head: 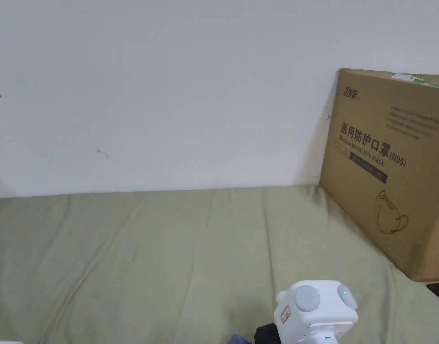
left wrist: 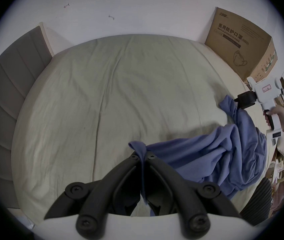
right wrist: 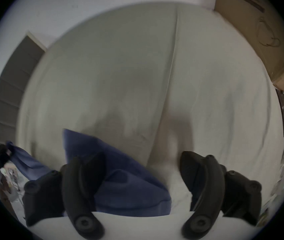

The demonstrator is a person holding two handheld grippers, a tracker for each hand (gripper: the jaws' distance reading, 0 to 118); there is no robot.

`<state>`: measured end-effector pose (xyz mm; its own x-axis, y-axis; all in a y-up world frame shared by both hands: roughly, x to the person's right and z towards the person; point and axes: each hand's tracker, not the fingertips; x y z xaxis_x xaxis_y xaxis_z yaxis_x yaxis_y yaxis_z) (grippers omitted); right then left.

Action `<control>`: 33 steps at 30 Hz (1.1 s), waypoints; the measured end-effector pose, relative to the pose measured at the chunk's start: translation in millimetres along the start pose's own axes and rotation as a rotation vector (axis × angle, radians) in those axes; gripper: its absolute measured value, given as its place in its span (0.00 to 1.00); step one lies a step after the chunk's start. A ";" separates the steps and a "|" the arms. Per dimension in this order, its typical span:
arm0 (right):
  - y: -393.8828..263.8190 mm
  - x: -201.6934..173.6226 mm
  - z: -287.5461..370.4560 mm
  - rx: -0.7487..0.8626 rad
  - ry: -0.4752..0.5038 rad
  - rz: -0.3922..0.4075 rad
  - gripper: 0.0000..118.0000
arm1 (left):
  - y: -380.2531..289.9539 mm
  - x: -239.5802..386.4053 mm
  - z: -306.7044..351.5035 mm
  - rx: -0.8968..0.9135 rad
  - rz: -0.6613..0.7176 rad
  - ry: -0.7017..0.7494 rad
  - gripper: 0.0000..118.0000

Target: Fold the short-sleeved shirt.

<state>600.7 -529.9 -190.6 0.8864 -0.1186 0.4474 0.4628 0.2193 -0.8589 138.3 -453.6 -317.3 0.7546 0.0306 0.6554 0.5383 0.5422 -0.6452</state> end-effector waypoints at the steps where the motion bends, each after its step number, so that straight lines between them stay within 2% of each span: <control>1: -1.4 -3.5 -1.9 -0.018 -0.022 0.045 0.66 | -2.8 -0.5 -1.2 -0.012 0.002 -0.001 0.01; 2: -3.3 -8.1 0.5 -0.004 -0.071 0.101 0.55 | -5.7 -2.0 -1.9 -0.021 0.007 -0.002 0.01; 3: -10.1 -12.6 12.3 0.044 -0.069 0.148 0.32 | -8.2 -4.1 -2.0 -0.031 0.015 -0.003 0.01; 4: -11.6 -14.3 17.5 0.054 -0.071 0.172 0.00 | -10.0 -5.9 -1.5 -0.039 0.023 -0.005 0.01; 5: -12.9 -13.2 22.9 0.062 -0.049 0.182 0.00 | -12.4 -7.8 0.2 -0.046 0.039 -0.011 0.01; 6: -25.0 -15.6 24.0 0.098 -0.005 0.150 0.00 | -17.0 -7.1 8.1 -0.044 0.055 -0.013 0.01; 8: -35.7 -9.8 46.8 0.144 0.067 0.146 0.00 | -18.9 -9.9 19.8 -0.028 0.092 -0.018 0.01; 10: -53.9 -6.1 76.1 0.262 0.068 0.125 0.00 | -17.8 -12.5 41.5 0.014 0.123 -0.028 0.01; 15: -87.5 32.2 205.1 0.466 0.164 0.006 0.00 | -1.1 -14.5 122.6 0.183 0.123 -0.003 0.01; 20: -122.8 53.2 290.7 0.622 0.150 -0.028 0.00 | 16.6 -6.9 197.8 0.308 0.073 0.028 0.01; 24: -136.4 65.8 357.3 0.729 0.170 -0.069 0.00 | 35.4 -0.6 248.8 0.425 0.095 -0.001 0.01; 27: -136.4 65.1 404.6 0.786 0.160 -0.059 0.00 | 52.3 10.6 283.1 0.475 0.102 -0.037 0.01; 33: -116.2 59.9 482.7 0.899 0.089 -0.033 0.00 | 102.9 23.6 319.8 0.558 0.051 -0.012 0.01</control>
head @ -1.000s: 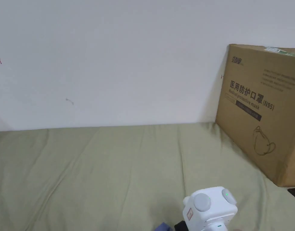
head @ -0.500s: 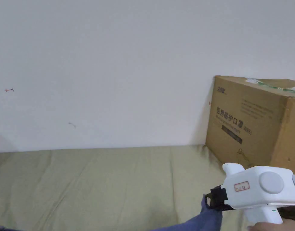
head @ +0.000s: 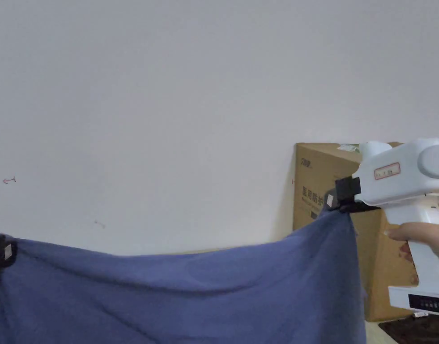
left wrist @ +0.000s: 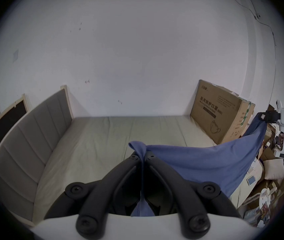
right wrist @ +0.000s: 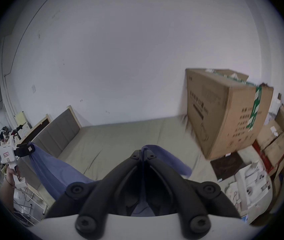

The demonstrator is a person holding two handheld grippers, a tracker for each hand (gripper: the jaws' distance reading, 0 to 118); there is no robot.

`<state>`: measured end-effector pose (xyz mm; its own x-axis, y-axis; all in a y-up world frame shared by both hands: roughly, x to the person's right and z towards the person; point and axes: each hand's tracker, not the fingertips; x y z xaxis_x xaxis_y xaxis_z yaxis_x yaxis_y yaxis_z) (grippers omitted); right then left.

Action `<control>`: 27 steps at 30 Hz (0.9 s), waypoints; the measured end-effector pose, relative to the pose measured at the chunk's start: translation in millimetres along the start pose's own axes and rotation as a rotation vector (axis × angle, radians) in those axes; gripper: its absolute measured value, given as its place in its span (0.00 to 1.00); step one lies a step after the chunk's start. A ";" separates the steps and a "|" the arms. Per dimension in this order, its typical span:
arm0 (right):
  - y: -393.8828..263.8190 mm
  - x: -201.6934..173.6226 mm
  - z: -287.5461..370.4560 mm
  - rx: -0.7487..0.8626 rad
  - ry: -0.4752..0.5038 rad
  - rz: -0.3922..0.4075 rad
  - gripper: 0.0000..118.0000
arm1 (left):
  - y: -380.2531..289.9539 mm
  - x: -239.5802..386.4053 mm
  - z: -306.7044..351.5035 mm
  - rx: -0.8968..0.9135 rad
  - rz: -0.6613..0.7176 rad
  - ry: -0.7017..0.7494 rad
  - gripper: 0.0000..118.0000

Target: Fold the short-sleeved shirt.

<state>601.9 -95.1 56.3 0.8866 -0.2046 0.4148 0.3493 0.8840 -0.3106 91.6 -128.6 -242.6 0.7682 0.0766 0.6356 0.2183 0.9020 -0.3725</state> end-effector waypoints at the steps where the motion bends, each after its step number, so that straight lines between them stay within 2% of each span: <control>1: 8.9 0.1 1.5 0.017 -0.006 0.002 0.00 | 8.8 -2.7 -5.4 0.011 -0.002 0.004 0.01; 5: 56.1 -4.3 -8.8 0.051 -0.057 0.025 0.00 | 48.4 -6.2 -23.9 0.041 0.033 0.012 0.01; 10: 117.1 -10.8 -51.0 0.097 -0.118 0.000 0.00 | 97.7 -14.8 -66.6 0.082 0.074 0.040 0.01; 13: 146.6 -18.2 -81.5 0.141 -0.165 0.032 0.00 | 121.5 -20.7 -100.4 0.119 0.103 0.043 0.01; 18: 181.8 -29.1 -132.7 0.236 -0.218 0.064 0.00 | 152.1 -19.6 -152.2 0.226 0.011 0.165 0.01; 24: 206.9 -35.8 -172.0 0.339 -0.264 0.054 0.00 | 173.2 -28.0 -202.4 0.274 0.031 0.188 0.01; 27: 204.4 -37.3 -190.1 0.354 -0.289 0.051 0.00 | 170.6 -24.1 -220.6 0.302 -0.003 0.220 0.01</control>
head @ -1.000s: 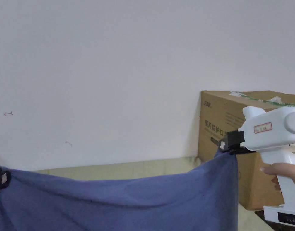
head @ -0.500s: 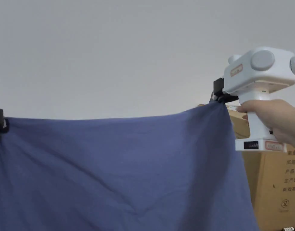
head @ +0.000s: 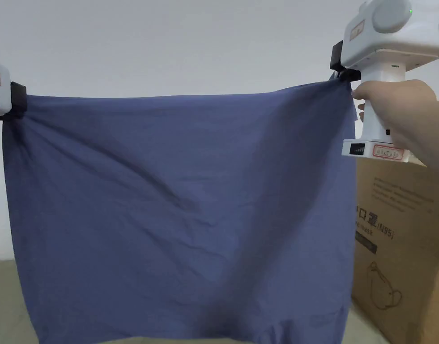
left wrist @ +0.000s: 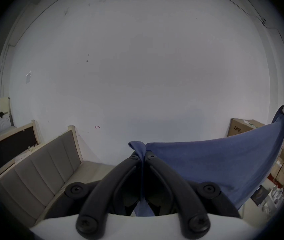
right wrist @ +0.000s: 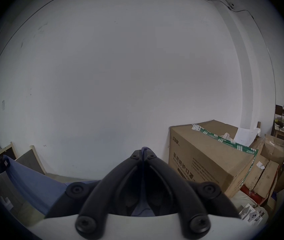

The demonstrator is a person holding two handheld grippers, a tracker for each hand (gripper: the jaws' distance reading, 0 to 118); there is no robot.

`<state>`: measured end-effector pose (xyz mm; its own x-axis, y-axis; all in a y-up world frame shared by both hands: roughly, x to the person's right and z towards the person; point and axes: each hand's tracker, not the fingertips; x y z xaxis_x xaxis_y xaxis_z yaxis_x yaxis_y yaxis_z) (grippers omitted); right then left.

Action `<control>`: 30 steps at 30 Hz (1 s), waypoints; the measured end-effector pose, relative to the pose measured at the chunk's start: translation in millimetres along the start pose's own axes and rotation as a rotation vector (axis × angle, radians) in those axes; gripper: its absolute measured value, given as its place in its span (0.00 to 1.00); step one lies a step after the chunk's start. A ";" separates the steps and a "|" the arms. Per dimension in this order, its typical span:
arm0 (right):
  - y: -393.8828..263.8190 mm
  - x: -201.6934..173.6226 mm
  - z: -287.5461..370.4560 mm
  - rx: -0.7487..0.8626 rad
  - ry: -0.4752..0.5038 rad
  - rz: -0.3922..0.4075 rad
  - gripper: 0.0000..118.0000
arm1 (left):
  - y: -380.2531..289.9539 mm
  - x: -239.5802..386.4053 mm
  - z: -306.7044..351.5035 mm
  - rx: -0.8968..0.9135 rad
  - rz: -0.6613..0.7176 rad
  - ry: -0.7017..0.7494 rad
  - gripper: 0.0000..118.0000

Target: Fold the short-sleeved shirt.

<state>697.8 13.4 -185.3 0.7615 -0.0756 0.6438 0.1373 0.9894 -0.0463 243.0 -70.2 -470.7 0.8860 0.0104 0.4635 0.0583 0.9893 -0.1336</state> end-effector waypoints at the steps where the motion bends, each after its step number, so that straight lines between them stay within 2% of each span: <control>1: -4.1 -1.4 -4.8 0.002 -0.007 0.003 0.00 | -4.1 1.6 -6.7 -0.005 -0.005 0.003 0.01; 5: -56.5 8.0 -40.0 -0.060 -0.027 0.005 0.00 | -48.7 5.5 -31.4 -0.095 0.001 -0.003 0.01; 10: -215.6 33.1 -48.9 -0.308 -0.078 -0.084 0.00 | -174.8 16.5 -34.5 -0.322 0.038 -0.066 0.01; 14: -374.1 62.1 -13.5 -0.558 -0.097 -0.116 0.00 | -301.4 16.6 -4.1 -0.549 0.121 -0.109 0.01; 18: -493.1 102.8 61.0 -0.776 -0.146 -0.190 0.00 | -399.7 10.8 59.3 -0.735 0.072 -0.136 0.01; 20: -520.5 116.4 110.4 -0.833 -0.132 -0.164 0.00 | -428.2 2.8 98.1 -0.782 0.051 -0.167 0.01; 25: -530.7 145.7 212.2 -0.883 -0.003 -0.061 0.00 | -454.8 -32.0 179.3 -0.831 0.034 -0.230 0.01; 30: -531.6 151.0 295.1 -0.973 0.088 -0.010 0.00 | -461.9 -56.8 251.4 -0.874 -0.033 -0.264 0.01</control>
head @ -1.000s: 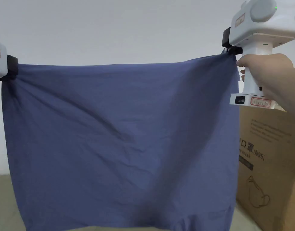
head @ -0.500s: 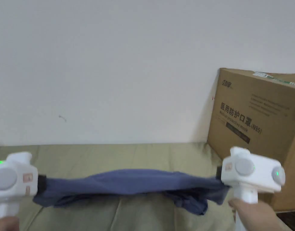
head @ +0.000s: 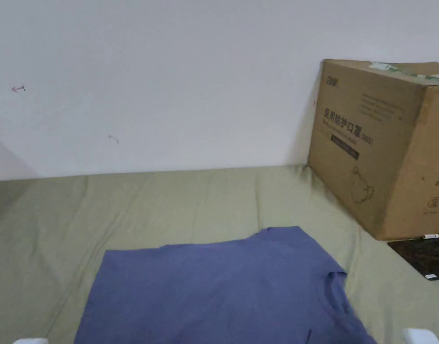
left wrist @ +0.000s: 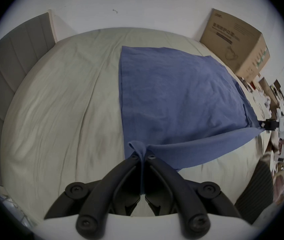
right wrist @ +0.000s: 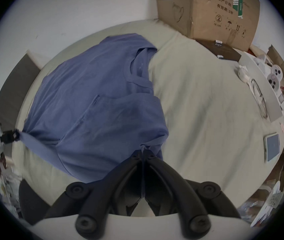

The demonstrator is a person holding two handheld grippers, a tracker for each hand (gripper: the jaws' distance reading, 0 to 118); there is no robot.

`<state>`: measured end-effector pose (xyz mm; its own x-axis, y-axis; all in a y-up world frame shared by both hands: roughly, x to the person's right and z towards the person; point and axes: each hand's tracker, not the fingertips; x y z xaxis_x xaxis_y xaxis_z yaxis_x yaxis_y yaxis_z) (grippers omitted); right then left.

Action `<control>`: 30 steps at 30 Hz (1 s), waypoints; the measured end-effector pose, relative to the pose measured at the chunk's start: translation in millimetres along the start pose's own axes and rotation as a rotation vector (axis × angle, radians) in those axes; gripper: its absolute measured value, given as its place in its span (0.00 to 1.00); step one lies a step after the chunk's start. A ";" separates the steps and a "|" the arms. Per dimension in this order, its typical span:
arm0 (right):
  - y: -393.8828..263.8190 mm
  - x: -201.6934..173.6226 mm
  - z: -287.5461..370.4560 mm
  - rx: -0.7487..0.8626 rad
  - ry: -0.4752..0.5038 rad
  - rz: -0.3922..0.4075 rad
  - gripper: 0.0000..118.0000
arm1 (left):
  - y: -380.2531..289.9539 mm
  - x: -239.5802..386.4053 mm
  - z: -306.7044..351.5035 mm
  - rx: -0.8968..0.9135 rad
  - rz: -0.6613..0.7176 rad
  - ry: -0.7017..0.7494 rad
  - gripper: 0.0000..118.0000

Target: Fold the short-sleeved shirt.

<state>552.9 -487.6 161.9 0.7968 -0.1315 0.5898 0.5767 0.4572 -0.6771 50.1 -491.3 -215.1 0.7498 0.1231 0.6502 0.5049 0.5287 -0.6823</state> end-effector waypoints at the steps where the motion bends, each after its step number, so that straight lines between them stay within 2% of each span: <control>1: -3.3 12.8 -2.2 -0.014 -0.001 0.018 0.00 | -9.6 0.1 6.8 -0.007 -0.011 -0.004 0.01; 2: -12.4 12.4 2.6 -0.031 -0.008 0.036 0.00 | -20.8 0.1 14.3 -0.019 -0.025 -0.015 0.01; 6: -38.8 17.9 11.5 -0.087 0.014 0.023 0.00 | -55.4 0.7 35.4 -0.068 -0.067 -0.040 0.01; 11: -49.6 19.7 12.9 -0.146 0.025 0.041 0.00 | -73.0 -4.0 45.6 -0.105 -0.079 -0.060 0.02; 15: -44.2 19.3 13.9 -0.128 0.032 -0.024 0.08 | -72.2 -5.3 51.9 -0.108 -0.047 -0.112 0.25; 16: -42.7 19.1 16.0 -0.111 0.022 -0.038 0.34 | -71.9 -6.2 52.9 -0.112 -0.042 -0.115 0.56; 17: -42.8 16.3 20.7 -0.111 0.016 -0.043 0.62 | -72.2 -6.7 55.3 -0.114 -0.036 -0.120 0.74; 18: -41.2 16.2 23.7 -0.113 0.015 -0.047 0.79 | -71.9 -7.2 58.4 -0.113 -0.030 -0.124 0.82; 19: -39.8 16.0 27.3 -0.109 0.020 -0.046 0.83 | -70.6 -7.3 61.5 -0.110 -0.028 -0.127 0.83; 22: -35.9 8.4 40.9 -0.090 0.020 -0.017 0.83 | -61.5 -8.7 72.1 -0.091 -0.002 -0.154 0.83; 25: -28.7 -7.6 63.5 -0.009 0.023 0.029 0.83 | -46.0 7.4 103.8 0.018 0.071 -0.172 0.83; 28: -21.8 -34.1 96.6 0.190 0.078 0.077 0.83 | -32.4 32.4 139.7 0.264 0.090 -0.123 0.83; 30: -23.5 -60.2 124.2 0.383 0.125 0.095 0.82 | -29.5 58.3 165.7 0.475 0.063 -0.097 0.82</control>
<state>468.9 -381.2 197.0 0.8729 -0.1681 0.4581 0.4091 0.7637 -0.4994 8.1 -360.6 -101.6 0.7179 0.2333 0.6559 0.1914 0.8397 -0.5082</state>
